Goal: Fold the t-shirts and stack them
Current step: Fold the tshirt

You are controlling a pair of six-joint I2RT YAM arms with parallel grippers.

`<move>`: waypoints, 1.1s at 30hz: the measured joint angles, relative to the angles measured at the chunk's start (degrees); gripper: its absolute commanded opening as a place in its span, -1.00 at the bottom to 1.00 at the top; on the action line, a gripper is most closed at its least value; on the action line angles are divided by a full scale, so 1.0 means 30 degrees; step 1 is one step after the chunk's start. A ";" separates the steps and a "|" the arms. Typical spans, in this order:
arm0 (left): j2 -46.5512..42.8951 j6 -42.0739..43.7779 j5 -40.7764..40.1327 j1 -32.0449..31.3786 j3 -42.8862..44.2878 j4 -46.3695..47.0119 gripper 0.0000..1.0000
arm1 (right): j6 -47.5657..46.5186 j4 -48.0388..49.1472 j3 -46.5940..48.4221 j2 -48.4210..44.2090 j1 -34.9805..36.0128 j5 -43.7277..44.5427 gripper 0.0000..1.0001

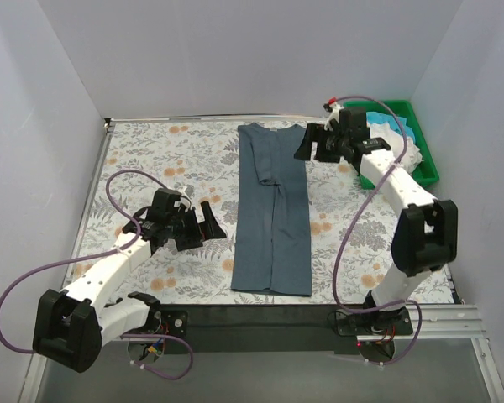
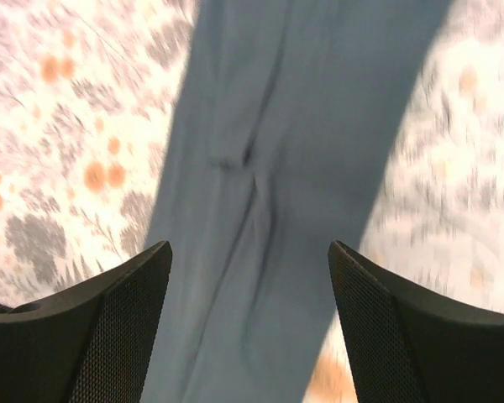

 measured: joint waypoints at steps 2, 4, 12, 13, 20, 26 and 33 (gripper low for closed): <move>-0.0255 -0.0182 0.0211 -0.0124 -0.0226 -0.0328 0.57 | -0.0022 -0.1129 -0.2062 -0.1843 0.0430 0.1209 0.33; -0.0510 -0.0350 0.0386 -0.0262 -0.0452 -0.0699 0.50 | 0.0117 -0.1989 -0.4313 -0.3483 0.1107 0.2229 0.28; -0.0794 -0.0787 0.0685 -0.1173 -0.1173 -0.1719 0.36 | 0.3177 -0.5413 -1.1701 -0.9347 0.5056 0.4699 0.16; -0.0758 -0.0867 0.0663 -0.1428 -0.1246 -0.1829 0.36 | 0.3796 -0.5552 -1.2422 -0.9967 0.5581 0.4845 0.16; 0.0138 -0.2579 -0.0095 -0.4095 -0.1260 -0.2106 0.35 | 0.7825 -0.6280 -1.5679 -1.1249 0.9034 0.5384 0.17; 0.1603 -0.4408 -0.1727 -0.6659 -0.0860 -0.2084 0.33 | 1.0404 -0.6404 -1.6640 -1.2998 1.0520 0.6747 0.14; 0.3264 -0.5931 -0.3118 -0.8612 -0.0423 -0.1785 0.23 | 1.1730 -0.6404 -1.8047 -1.3741 1.0870 0.7388 0.00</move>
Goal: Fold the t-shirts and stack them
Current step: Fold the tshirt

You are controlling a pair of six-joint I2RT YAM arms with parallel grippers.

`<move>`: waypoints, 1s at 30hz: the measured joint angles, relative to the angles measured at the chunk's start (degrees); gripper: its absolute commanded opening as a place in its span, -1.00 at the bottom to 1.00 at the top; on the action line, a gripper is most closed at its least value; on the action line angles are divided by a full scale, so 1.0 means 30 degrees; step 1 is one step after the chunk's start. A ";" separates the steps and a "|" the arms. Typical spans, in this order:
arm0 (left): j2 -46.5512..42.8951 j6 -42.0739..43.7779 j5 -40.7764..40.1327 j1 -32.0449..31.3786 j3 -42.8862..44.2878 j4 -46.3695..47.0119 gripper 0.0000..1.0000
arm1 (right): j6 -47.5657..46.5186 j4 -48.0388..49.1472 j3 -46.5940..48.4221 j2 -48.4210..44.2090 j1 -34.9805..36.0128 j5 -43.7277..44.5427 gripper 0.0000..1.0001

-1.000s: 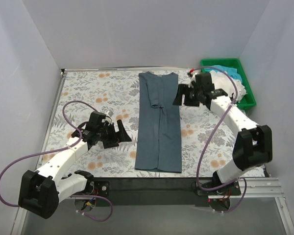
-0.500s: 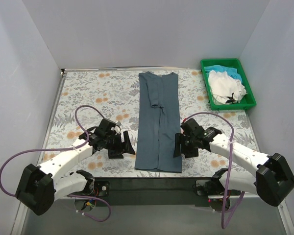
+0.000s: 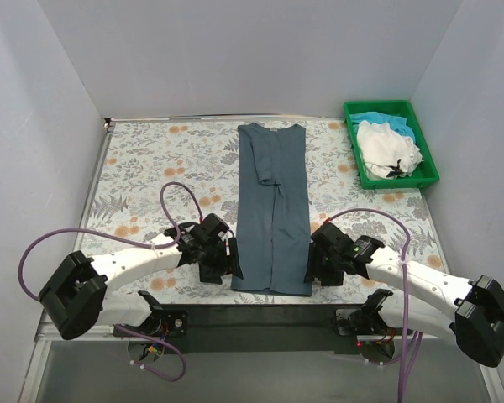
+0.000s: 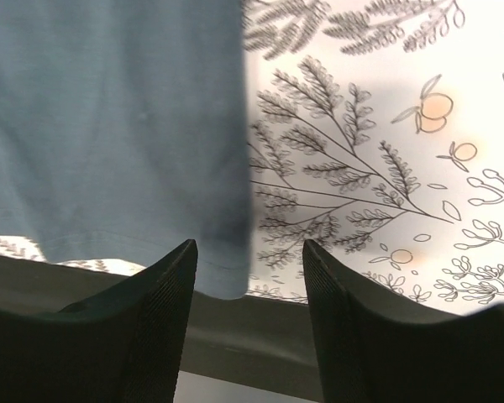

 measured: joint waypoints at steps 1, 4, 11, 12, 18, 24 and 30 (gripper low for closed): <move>0.0175 -0.0066 -0.0087 -0.0087 0.0066 0.0058 0.23 | 0.0087 0.0007 -0.0204 0.0000 0.0029 -0.0015 -0.01; 0.1093 -0.0284 -0.0393 -0.0430 0.0466 0.0211 0.21 | 0.0306 0.0000 -0.0546 0.0058 0.0175 -0.0087 -0.03; 0.2448 -0.0568 -0.0561 -0.1443 0.0823 0.0313 -0.01 | 0.0444 0.0437 -0.0568 0.0313 0.0525 -0.0321 -0.10; 0.2506 -0.0576 -0.0605 -0.1523 0.0882 0.0299 -0.03 | 0.0444 0.0488 -0.0568 0.0328 0.0554 -0.0372 -0.12; 0.2586 -0.0648 -0.0750 -0.1668 0.0984 0.0240 -0.21 | 0.0546 0.0874 -0.0561 0.0831 0.0816 -0.0874 -0.17; 0.2863 -0.0641 -0.0809 -0.1770 0.0984 0.0211 -0.27 | 0.0889 0.1384 -0.0466 0.1392 0.1362 -0.1603 -0.24; 0.2943 -0.0692 -0.0823 -0.1887 0.0976 0.0211 -0.56 | 0.1275 0.1428 -0.0546 0.1530 0.1647 -0.1807 -0.50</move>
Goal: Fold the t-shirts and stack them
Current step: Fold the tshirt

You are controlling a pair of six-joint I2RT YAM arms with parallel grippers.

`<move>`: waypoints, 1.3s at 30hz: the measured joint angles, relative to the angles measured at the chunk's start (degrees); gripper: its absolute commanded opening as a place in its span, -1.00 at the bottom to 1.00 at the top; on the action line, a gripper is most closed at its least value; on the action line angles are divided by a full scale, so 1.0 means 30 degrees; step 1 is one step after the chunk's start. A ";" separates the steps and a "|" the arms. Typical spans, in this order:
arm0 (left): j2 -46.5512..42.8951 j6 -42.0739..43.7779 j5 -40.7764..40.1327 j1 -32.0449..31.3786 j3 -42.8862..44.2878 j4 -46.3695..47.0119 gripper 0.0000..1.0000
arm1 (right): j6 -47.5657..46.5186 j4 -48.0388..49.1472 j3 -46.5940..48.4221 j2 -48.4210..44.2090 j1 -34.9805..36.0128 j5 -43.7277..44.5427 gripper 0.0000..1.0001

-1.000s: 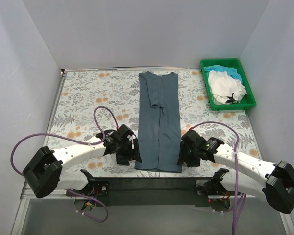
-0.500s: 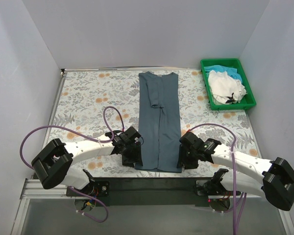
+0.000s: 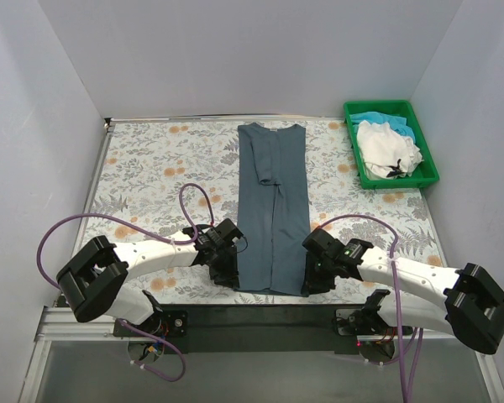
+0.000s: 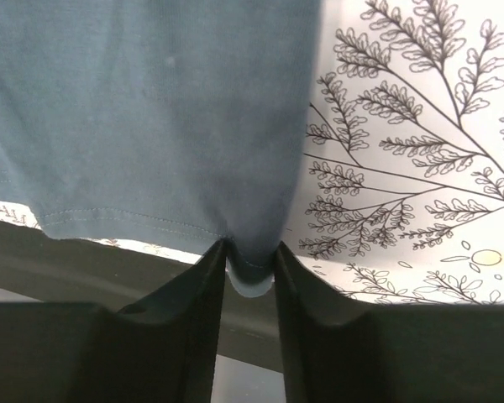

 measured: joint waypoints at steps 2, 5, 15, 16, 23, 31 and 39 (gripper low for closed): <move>0.0000 -0.0036 -0.0015 0.0000 -0.0007 -0.0007 -0.83 | 0.0102 -0.0007 -0.0109 -0.0022 0.0000 -0.0015 -0.64; 0.0000 0.0036 -0.0029 -0.0007 -0.0015 -0.0066 -1.00 | 0.0197 -0.0109 -0.0321 -0.0299 0.0015 0.0051 -0.93; -0.0474 0.0189 0.0554 -0.0015 -0.0022 -0.1625 -1.00 | 0.0007 -0.2098 -0.0372 -0.1763 0.0095 0.0102 -0.97; -0.0568 0.0189 0.0707 -0.0015 -0.0051 -0.1705 -1.00 | -0.0029 -0.2200 -0.0372 -0.1763 0.0109 0.0000 -0.97; -0.0794 0.0160 0.1239 -0.0015 0.0969 -0.2798 -1.00 | -0.0597 -0.3075 0.0437 -0.1107 0.0109 -0.0474 -0.97; 0.0357 0.0976 0.0860 0.0743 0.4656 -0.3650 -1.00 | -0.2616 -0.5100 0.5370 0.1661 -0.0474 0.0699 -0.97; 0.2535 0.2892 0.0168 0.4597 0.7533 -0.2659 -1.00 | -0.6193 -0.5676 1.0367 0.4393 -0.3570 0.3789 -0.97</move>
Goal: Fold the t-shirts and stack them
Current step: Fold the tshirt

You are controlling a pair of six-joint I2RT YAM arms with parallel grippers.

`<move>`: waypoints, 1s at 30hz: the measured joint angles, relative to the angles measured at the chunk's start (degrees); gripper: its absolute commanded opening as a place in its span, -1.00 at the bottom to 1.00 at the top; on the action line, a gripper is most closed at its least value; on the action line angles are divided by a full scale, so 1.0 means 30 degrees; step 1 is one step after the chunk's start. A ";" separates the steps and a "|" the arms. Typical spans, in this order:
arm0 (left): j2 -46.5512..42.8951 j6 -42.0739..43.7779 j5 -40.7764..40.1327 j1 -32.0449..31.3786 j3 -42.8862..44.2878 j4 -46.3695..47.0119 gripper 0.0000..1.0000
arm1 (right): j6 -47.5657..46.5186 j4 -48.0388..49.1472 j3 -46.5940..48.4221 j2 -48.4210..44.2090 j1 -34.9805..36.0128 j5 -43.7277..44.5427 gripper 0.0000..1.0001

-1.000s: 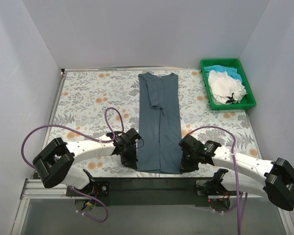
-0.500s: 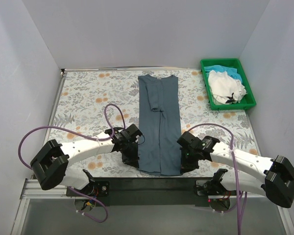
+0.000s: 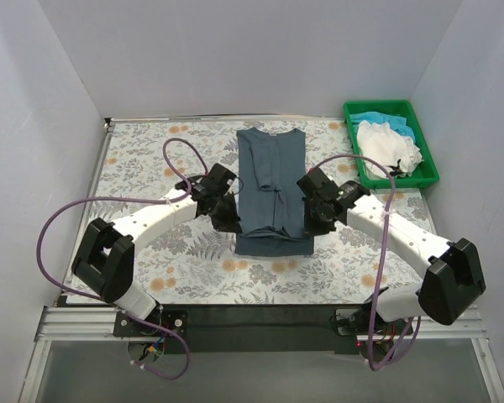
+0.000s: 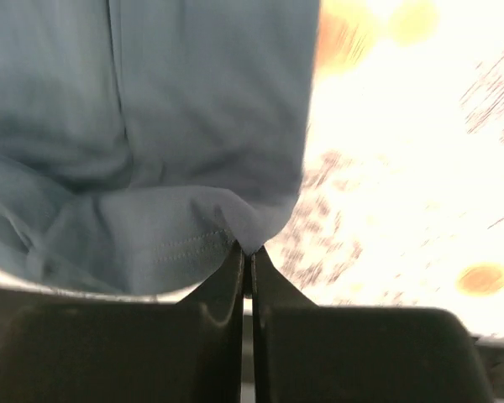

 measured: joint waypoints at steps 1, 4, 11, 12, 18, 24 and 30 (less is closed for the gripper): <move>0.0277 0.0233 -0.0175 0.0430 0.0335 0.0248 -1.00 | -0.0532 0.0051 0.0554 0.0408 -0.0415 0.0372 -0.97; 0.1311 0.1005 -0.0758 0.1472 0.1297 0.1311 -1.00 | -0.2091 0.0656 0.1938 0.1596 -0.1537 0.1246 -0.97; 0.4131 0.2375 -0.1333 0.2470 0.2871 0.3592 -1.00 | -0.4867 0.2914 0.3417 0.4087 -0.3053 0.1785 -0.97; 0.4444 0.2557 -0.1406 0.2572 0.3024 0.3810 -1.00 | -0.5180 0.3264 0.3526 0.4408 -0.3169 0.1800 -0.97; 0.5457 0.3257 -0.1727 0.3031 0.3679 0.5115 -1.00 | -0.6448 0.4685 0.4058 0.5989 -0.3840 0.1661 -0.97; 0.6003 0.3555 -0.1829 0.3279 0.3708 0.6273 -1.00 | -0.7191 0.5595 0.4342 0.6761 -0.4364 0.1348 -0.97; 0.6768 0.3716 -0.1953 0.3432 0.3679 0.7227 -1.00 | -0.7657 0.6419 0.4430 0.7672 -0.4597 0.0984 -0.97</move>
